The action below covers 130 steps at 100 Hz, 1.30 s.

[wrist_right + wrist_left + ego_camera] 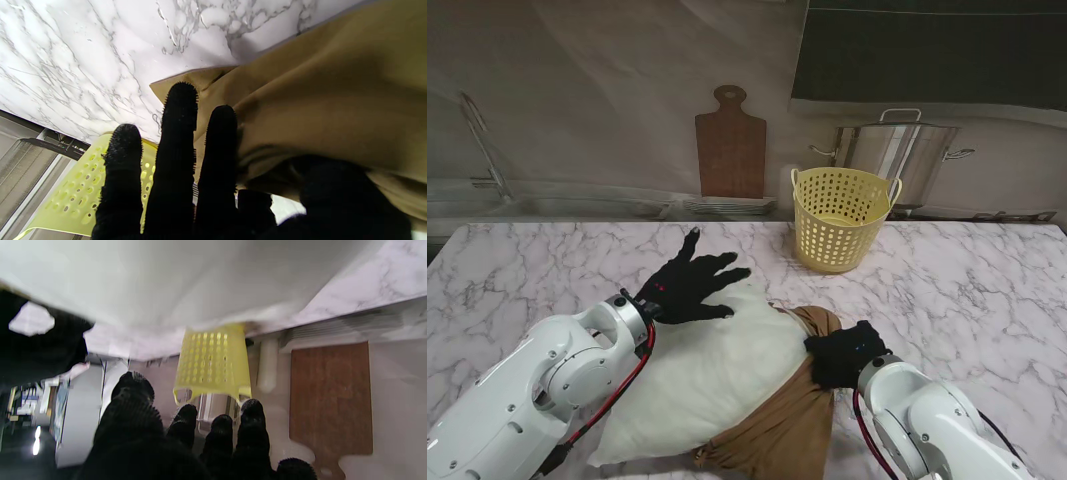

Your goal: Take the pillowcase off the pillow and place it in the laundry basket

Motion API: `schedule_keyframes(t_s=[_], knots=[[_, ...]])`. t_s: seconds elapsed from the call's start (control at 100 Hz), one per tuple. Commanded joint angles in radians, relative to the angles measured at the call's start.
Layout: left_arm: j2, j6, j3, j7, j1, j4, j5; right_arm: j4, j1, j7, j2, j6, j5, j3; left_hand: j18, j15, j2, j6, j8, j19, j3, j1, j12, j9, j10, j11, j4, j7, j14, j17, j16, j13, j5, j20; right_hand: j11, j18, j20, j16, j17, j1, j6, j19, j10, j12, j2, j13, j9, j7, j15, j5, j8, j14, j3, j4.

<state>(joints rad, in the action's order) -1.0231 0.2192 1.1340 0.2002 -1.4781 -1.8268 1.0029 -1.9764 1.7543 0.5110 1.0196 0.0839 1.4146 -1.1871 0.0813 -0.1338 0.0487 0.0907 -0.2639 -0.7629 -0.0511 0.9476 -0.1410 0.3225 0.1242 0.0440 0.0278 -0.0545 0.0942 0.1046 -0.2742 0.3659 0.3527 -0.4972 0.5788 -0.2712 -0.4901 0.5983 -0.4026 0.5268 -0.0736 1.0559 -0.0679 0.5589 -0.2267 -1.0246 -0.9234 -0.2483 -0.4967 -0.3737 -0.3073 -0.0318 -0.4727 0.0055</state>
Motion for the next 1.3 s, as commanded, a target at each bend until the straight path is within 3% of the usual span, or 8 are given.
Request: schedule_keyframes(t_s=[0.0, 0.13, 0.3, 0.54, 0.71, 0.91, 1.12, 1.29], knots=[[-0.015, 0.0, -0.01, 0.001, -0.015, -0.006, -0.037, 0.004, 0.0, -0.001, 0.003, 0.004, -0.013, 0.01, 0.022, -0.01, -0.067, 0.015, -0.018, 1.367, 0.015, 0.04, -0.014, 0.022, 0.018, 0.004, -0.001, -0.008, 0.025, 0.007, -0.015, 0.019, 0.014, -0.023, -0.021, -0.017, 0.002, -0.002, 0.012, -0.038, -0.015, -0.004, -0.013, -0.008, -0.066, -0.011, -0.006, 0.036, -0.002, 0.016, 0.008, -0.007, 0.022, -0.023], [-0.02, 0.022, -0.047, -0.035, -0.026, 0.045, -0.097, 0.012, -0.004, -0.012, 0.004, 0.007, -0.006, 0.016, 0.014, -0.014, -0.08, 0.011, -0.022, 1.4, 0.015, 0.041, -0.026, 0.032, 0.017, 0.005, 0.0, -0.01, 0.027, 0.006, -0.026, 0.028, 0.016, -0.028, -0.013, -0.012, 0.0, 0.003, 0.004, -0.004, -0.011, -0.002, -0.027, -0.008, -0.072, -0.03, -0.042, 0.03, -0.014, -0.002, 0.002, 0.001, 0.017, -0.024], [-0.008, 0.022, -0.111, 0.034, 0.016, 0.137, -0.152, 0.023, -0.002, -0.015, 0.007, 0.028, 0.026, 0.003, 0.013, -0.007, -0.065, 0.018, -0.022, 1.392, 0.01, 0.03, -0.026, 0.016, 0.022, -0.002, 0.001, -0.006, 0.031, -0.007, -0.027, 0.011, 0.007, -0.017, 0.001, -0.013, -0.003, 0.011, -0.004, 0.065, 0.005, 0.0, -0.024, -0.003, -0.067, -0.048, -0.062, 0.021, -0.032, -0.025, -0.001, 0.001, 0.056, -0.021], [0.022, -0.008, -0.207, 0.18, 0.097, 0.219, -0.116, 0.068, -0.01, -0.024, 0.015, 0.082, 0.117, -0.021, 0.021, -0.002, 0.107, 0.12, -0.006, 1.369, 0.017, -0.104, -0.025, 0.022, 0.038, -0.009, -0.005, 0.002, 0.044, -0.018, -0.024, -0.002, 0.026, 0.01, 0.057, -0.001, -0.008, 0.031, -0.027, 0.22, -0.009, 0.018, -0.05, 0.035, -0.09, -0.097, -0.112, 0.001, -0.083, -0.04, -0.001, 0.015, 0.089, -0.009], [0.033, -0.012, -0.224, 0.227, 0.116, 0.238, -0.078, 0.107, -0.01, -0.006, 0.024, 0.12, 0.229, -0.051, 0.022, 0.002, 0.139, 0.116, 0.001, 1.362, 0.019, -0.137, -0.024, 0.018, 0.034, -0.012, -0.006, 0.009, 0.043, -0.023, -0.021, -0.012, 0.014, 0.014, 0.069, 0.011, -0.005, 0.053, -0.042, 0.186, -0.023, 0.037, -0.069, 0.096, -0.209, -0.129, -0.167, -0.031, -0.146, -0.042, 0.022, 0.025, -0.15, -0.061], [0.036, -0.014, -0.174, 0.247, 0.087, 0.213, -0.032, 0.123, 0.018, 0.022, 0.037, 0.171, 0.313, -0.106, 0.02, 0.001, 0.139, 0.122, 0.007, 1.36, 0.026, -0.133, -0.025, 0.021, 0.037, -0.012, -0.006, 0.009, 0.044, -0.021, -0.021, -0.012, 0.016, 0.014, 0.125, 0.021, -0.004, 0.087, -0.062, 0.236, -0.011, 0.054, -0.097, 0.118, -0.258, -0.18, -0.231, -0.054, -0.225, -0.055, 0.046, 0.034, -0.277, -0.086], [0.037, -0.025, -0.145, 0.267, 0.073, 0.195, 0.008, 0.059, 0.099, 0.029, 0.05, 0.189, 0.345, -0.17, 0.015, -0.002, 0.109, 0.123, 0.013, 1.363, 0.036, -0.106, -0.025, 0.023, 0.036, -0.012, -0.008, 0.009, 0.043, -0.016, -0.022, -0.01, 0.016, 0.012, 0.151, 0.023, -0.004, 0.1, -0.068, 0.225, -0.007, 0.061, -0.091, 0.118, -0.258, -0.201, -0.253, -0.074, -0.262, -0.074, 0.055, 0.03, -0.308, -0.087], [0.039, -0.044, -0.141, 0.288, 0.076, 0.197, 0.035, -0.029, 0.173, 0.018, 0.046, 0.155, 0.258, -0.208, 0.01, -0.004, 0.054, 0.099, 0.012, 1.371, 0.029, -0.035, -0.027, 0.024, 0.033, -0.01, -0.005, 0.003, 0.038, -0.014, -0.023, -0.008, 0.017, 0.007, 0.159, 0.018, -0.001, 0.101, -0.064, 0.22, -0.019, 0.059, -0.085, 0.116, -0.24, -0.202, -0.257, -0.097, -0.274, -0.096, 0.055, 0.022, -0.31, -0.086]])
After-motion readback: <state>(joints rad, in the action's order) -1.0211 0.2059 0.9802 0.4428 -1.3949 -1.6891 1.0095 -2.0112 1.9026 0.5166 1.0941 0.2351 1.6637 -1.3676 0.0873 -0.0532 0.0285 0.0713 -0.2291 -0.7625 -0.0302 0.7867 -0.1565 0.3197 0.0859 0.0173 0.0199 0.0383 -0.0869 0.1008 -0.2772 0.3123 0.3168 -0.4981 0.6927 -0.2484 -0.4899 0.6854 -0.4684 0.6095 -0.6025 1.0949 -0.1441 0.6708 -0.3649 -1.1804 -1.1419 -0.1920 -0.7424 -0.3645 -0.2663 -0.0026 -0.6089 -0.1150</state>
